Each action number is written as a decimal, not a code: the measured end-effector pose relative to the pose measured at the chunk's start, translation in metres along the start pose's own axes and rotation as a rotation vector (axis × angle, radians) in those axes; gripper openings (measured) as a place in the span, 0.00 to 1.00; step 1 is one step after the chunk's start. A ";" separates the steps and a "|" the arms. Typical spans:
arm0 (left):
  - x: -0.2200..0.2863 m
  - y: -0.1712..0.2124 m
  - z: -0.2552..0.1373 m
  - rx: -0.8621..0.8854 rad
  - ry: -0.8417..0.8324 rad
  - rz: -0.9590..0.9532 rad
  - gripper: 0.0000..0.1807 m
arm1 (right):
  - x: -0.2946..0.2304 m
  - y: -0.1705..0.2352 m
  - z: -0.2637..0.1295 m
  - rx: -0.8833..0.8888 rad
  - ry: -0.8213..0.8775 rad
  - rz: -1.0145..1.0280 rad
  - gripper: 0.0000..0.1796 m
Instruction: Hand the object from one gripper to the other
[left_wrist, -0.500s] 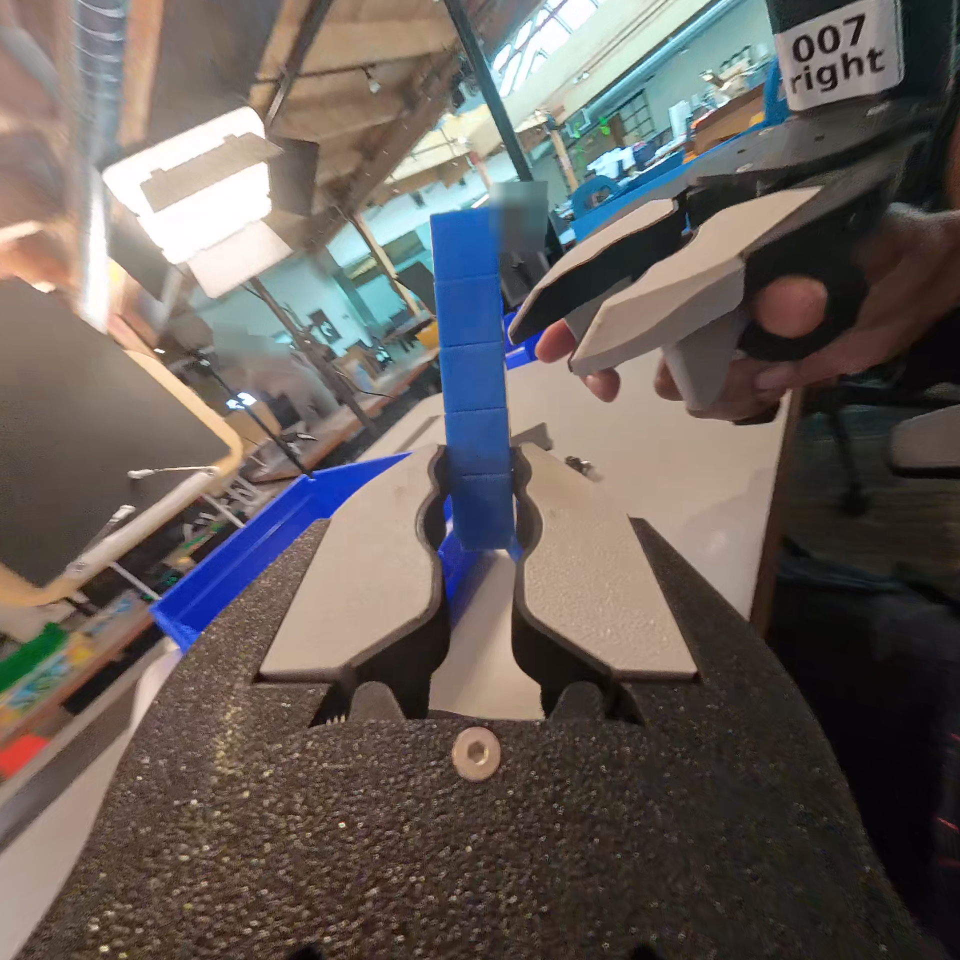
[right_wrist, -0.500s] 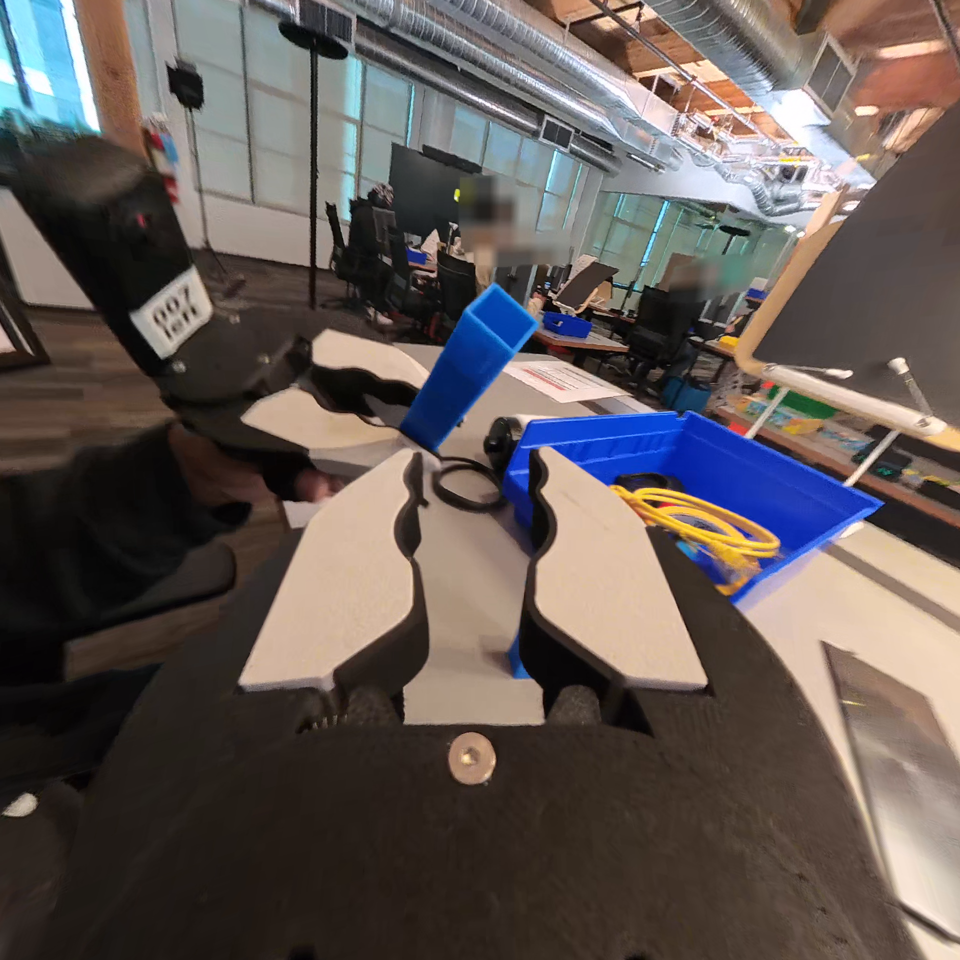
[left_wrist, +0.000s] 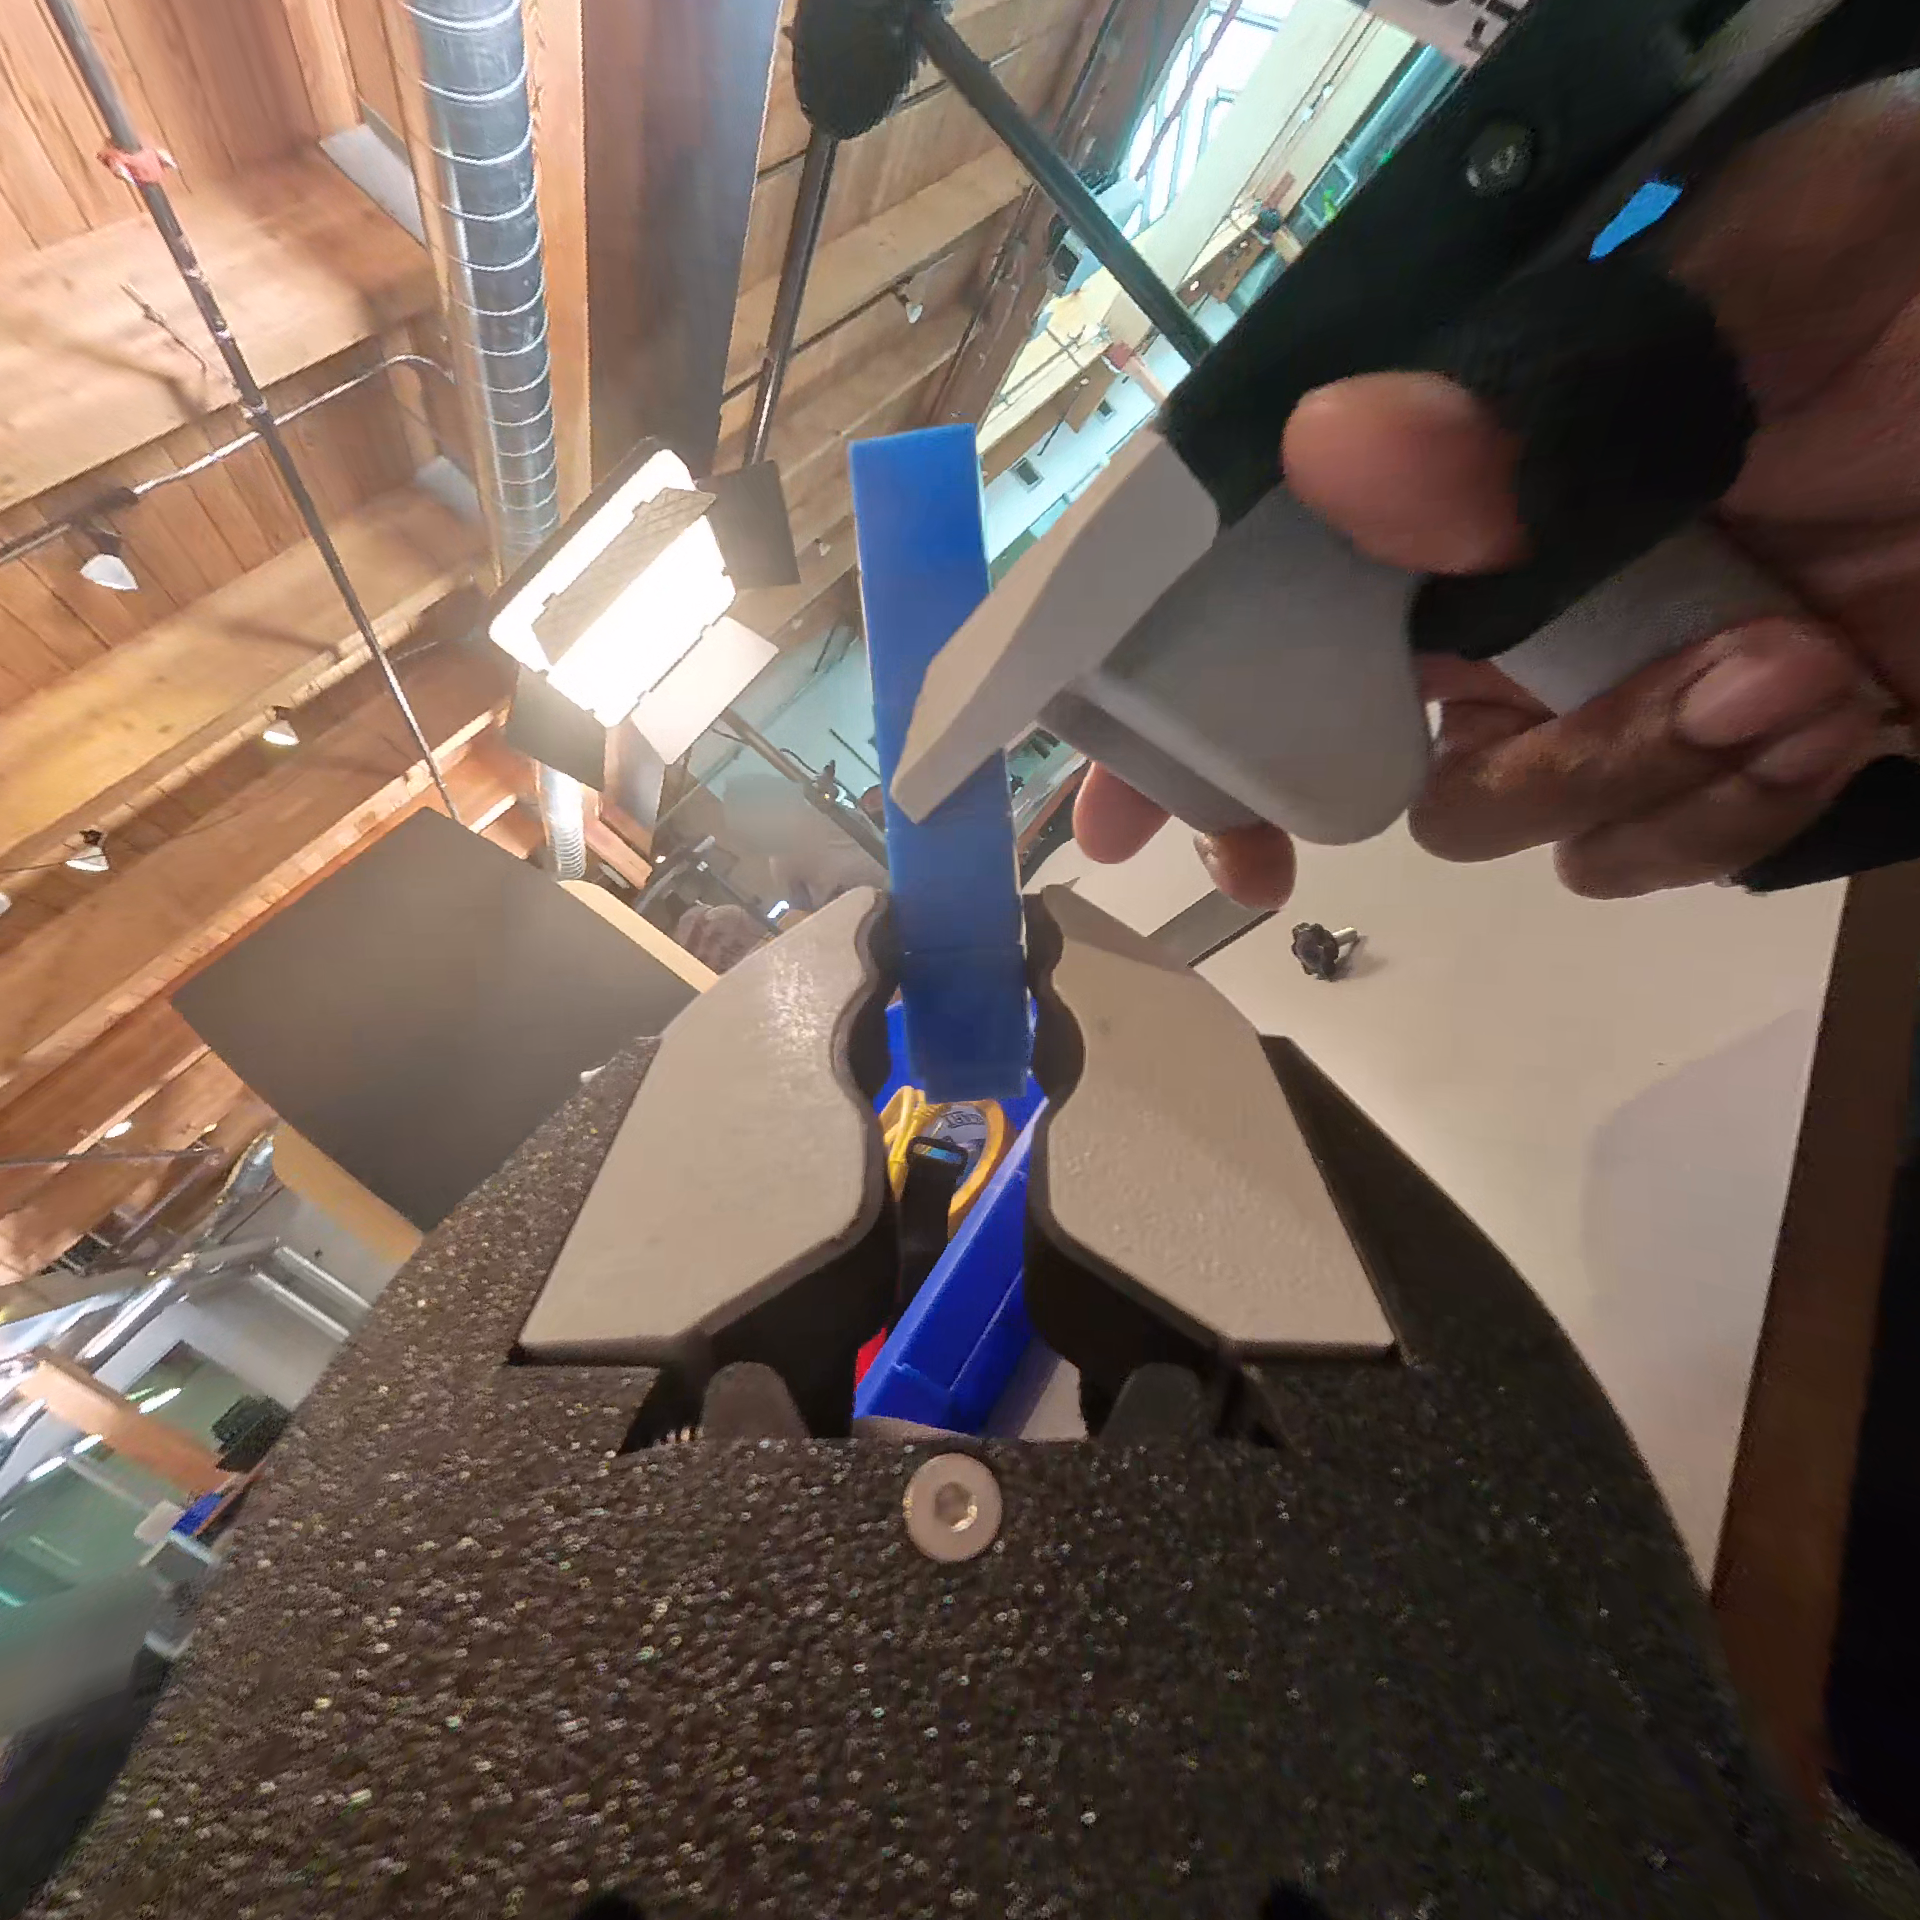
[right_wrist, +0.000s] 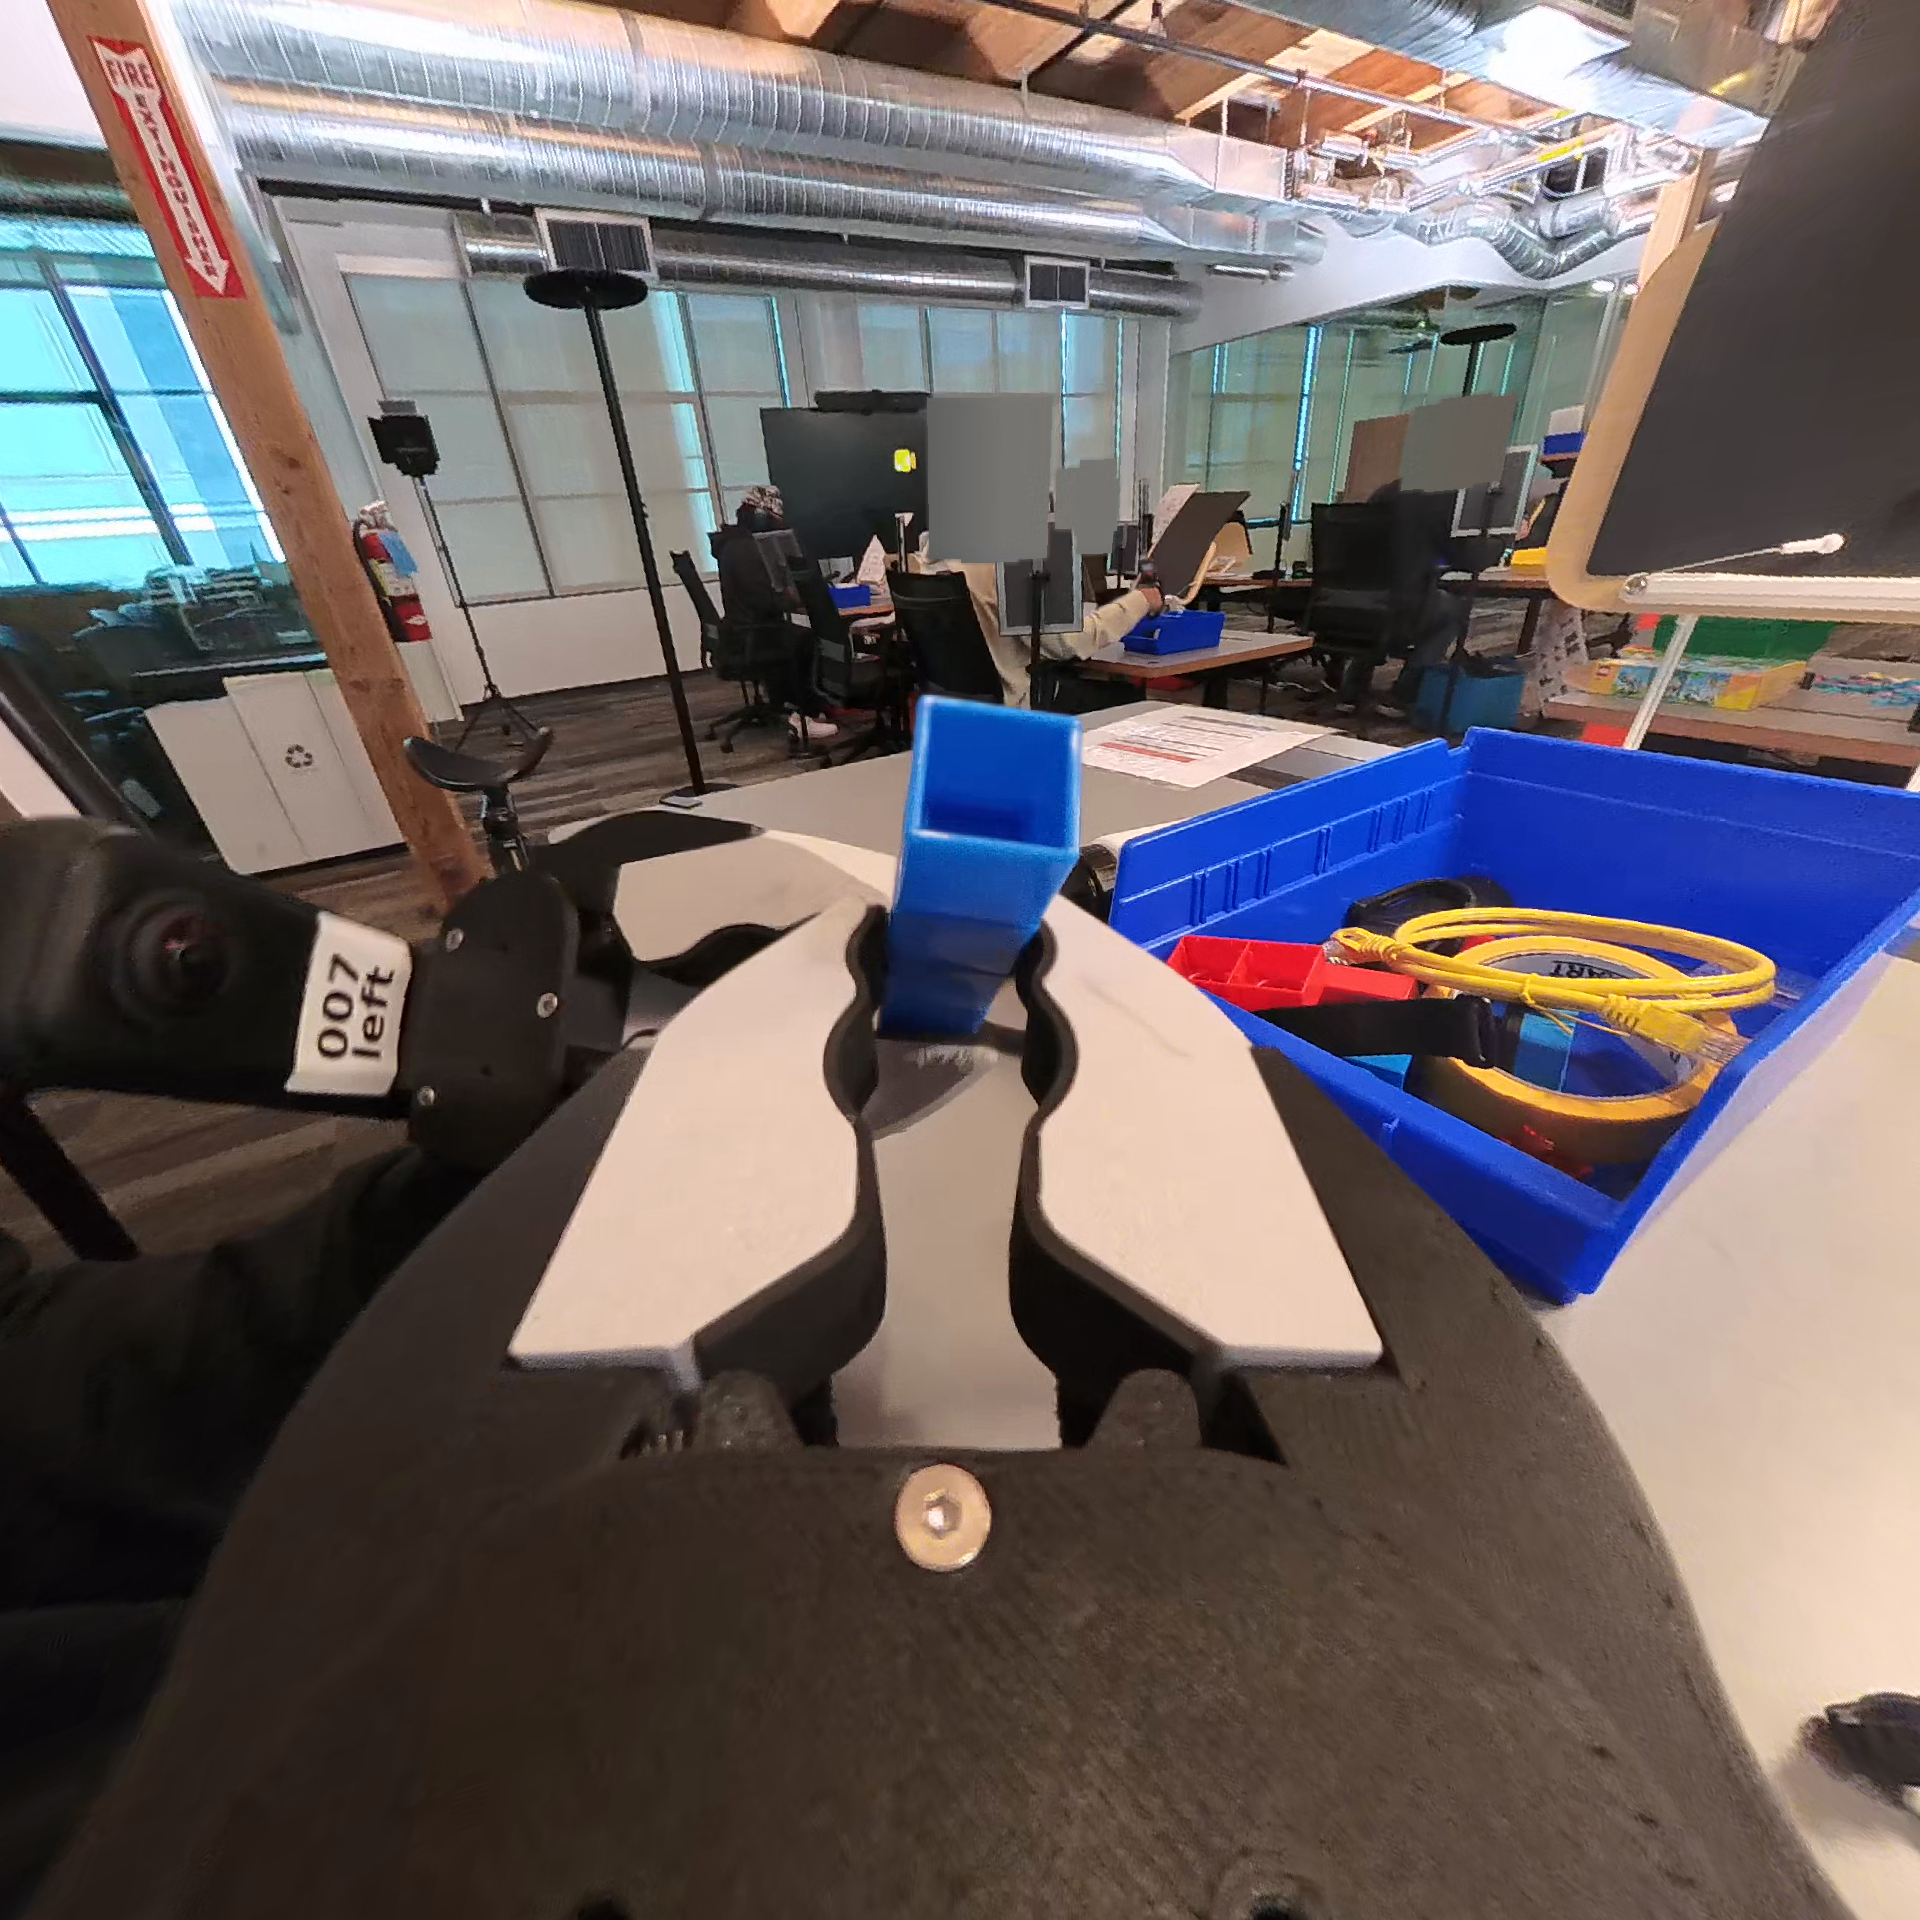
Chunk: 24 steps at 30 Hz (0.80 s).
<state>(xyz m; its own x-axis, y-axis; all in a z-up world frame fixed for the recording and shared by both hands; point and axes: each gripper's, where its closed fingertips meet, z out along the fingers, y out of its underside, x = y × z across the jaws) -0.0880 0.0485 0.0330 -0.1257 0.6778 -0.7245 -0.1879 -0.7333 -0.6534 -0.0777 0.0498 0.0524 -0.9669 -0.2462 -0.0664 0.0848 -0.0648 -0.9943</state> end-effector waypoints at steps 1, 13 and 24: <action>0.001 0.001 0.000 -0.001 0.020 -0.014 0.13 | 0.000 0.001 0.000 -0.009 0.004 -0.019 0.13; -0.014 -0.018 -0.021 -0.105 0.235 -0.368 0.26 | 0.014 -0.003 -0.010 -0.135 0.261 -0.517 0.12; 0.009 -0.032 -0.015 -0.287 0.304 -0.679 0.23 | 0.008 0.017 0.002 -0.271 0.414 -0.868 0.12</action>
<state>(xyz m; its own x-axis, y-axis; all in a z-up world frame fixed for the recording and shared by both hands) -0.0688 0.0769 0.0441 0.2053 0.9673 -0.1487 0.1354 -0.1786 -0.9746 -0.0831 0.0446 0.0350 -0.6798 0.1413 0.7197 -0.6987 0.1733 -0.6941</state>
